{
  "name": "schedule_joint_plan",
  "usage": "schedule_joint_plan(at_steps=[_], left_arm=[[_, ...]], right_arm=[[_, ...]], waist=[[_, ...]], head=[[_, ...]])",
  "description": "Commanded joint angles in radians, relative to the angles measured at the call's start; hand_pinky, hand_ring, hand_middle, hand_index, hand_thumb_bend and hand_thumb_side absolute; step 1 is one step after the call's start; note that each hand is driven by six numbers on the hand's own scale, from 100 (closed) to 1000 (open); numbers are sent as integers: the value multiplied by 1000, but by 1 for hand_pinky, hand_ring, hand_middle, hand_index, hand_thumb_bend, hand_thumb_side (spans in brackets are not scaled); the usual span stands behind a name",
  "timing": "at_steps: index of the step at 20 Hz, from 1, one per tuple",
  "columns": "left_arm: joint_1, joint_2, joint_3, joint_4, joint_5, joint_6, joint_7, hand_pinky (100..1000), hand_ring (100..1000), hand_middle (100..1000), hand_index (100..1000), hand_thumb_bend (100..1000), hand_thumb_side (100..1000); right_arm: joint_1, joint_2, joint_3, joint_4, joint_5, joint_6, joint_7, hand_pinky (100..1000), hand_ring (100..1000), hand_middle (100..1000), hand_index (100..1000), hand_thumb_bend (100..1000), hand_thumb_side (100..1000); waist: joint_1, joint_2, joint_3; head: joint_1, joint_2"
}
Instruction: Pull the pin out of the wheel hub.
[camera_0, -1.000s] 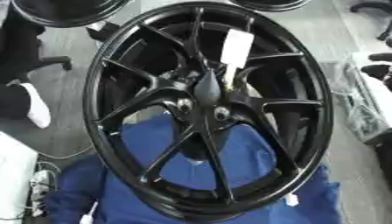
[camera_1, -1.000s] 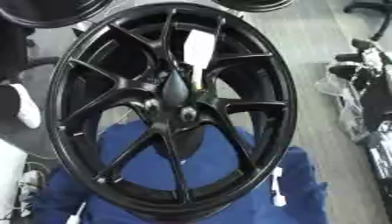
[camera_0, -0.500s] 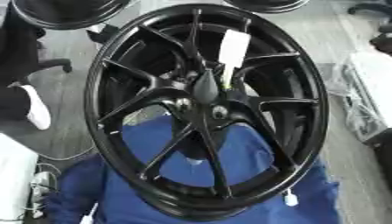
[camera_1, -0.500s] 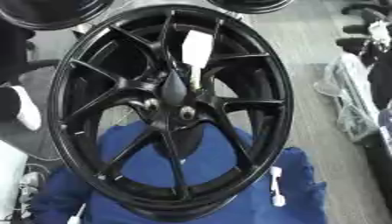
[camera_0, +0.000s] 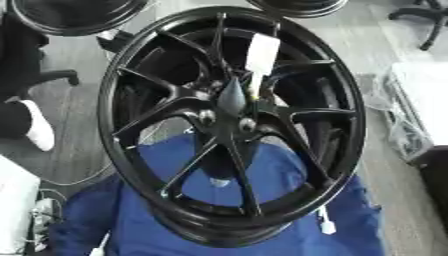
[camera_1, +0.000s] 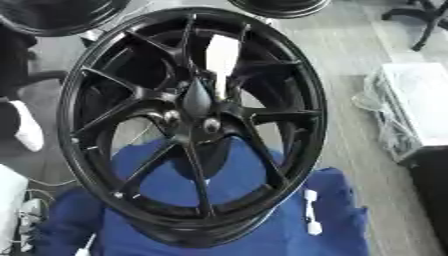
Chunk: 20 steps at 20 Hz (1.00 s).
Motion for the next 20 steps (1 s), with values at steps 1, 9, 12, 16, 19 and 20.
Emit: schedule_joint_plan(at_steps=[1, 9, 12, 16, 19, 20], left_arm=[[5, 40, 17, -8, -9, -3, 9, 780, 761, 741, 823, 211, 796], [26, 54, 23, -5, -17, -5, 16, 780, 761, 742, 822, 209, 801], [35, 59, 25, -4, -19, -6, 18, 780, 761, 742, 821, 207, 802], [50, 70, 29, 0, -22, -6, 21, 780, 760, 741, 819, 205, 804], [65, 79, 34, 4, -22, -10, 27, 780, 760, 741, 818, 202, 806], [68, 80, 35, 4, -23, -11, 28, 780, 760, 741, 818, 202, 806]], right_arm=[[-66, -37, 54, -32, -2, -3, 55, 855, 739, 756, 915, 100, 651], [-128, -48, 165, -330, 44, 17, 190, 865, 777, 797, 918, 100, 667], [-151, -53, 187, -349, 74, -4, 254, 882, 803, 821, 931, 100, 717], [-167, -61, 221, -352, 194, -2, 348, 893, 825, 835, 946, 100, 814], [-166, -61, 252, -352, 272, 4, 429, 894, 832, 839, 940, 100, 873], [-164, -61, 260, -352, 298, 7, 453, 894, 832, 839, 939, 100, 882]], waist=[[-2, -26, -5], [-16, -20, -4], [-19, -19, -5], [-21, -20, -9], [-22, -18, -12], [-22, -17, -12]], head=[[11, 6], [9, 6], [13, 6], [22, 6], [25, 6], [25, 6]])
